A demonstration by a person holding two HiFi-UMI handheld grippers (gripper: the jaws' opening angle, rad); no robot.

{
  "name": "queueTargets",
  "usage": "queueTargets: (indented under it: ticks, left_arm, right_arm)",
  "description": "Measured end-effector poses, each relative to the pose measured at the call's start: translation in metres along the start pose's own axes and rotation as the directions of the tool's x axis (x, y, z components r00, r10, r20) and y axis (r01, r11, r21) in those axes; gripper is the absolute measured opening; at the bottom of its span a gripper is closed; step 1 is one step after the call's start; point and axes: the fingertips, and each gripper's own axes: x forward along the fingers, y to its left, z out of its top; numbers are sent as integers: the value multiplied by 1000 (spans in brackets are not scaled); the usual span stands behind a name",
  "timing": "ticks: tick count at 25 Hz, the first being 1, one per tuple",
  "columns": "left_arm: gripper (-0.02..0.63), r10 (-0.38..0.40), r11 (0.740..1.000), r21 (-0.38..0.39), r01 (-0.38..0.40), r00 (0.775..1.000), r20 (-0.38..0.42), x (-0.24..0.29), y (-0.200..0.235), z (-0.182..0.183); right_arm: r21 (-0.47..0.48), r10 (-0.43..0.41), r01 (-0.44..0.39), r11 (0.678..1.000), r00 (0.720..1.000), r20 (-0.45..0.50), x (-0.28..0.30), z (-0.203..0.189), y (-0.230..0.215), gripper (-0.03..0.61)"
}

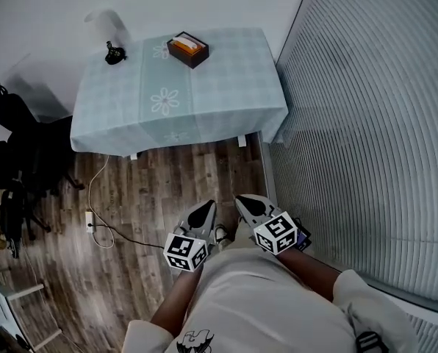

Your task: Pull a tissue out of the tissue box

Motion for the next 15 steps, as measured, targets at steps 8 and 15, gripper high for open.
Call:
queueTargets:
  ticks: [8,15]
  left_arm:
    - [6,-4,999,-36,4,1000,-15,22,48,3]
    - [6,39,999,-35,-40,999,-27,97,117,33]
  right_arm:
    - [13,12,-12,1000,1000,-6,51,7,-16,12]
    - [14,36,-36,999,999,10,122,40,-90,12]
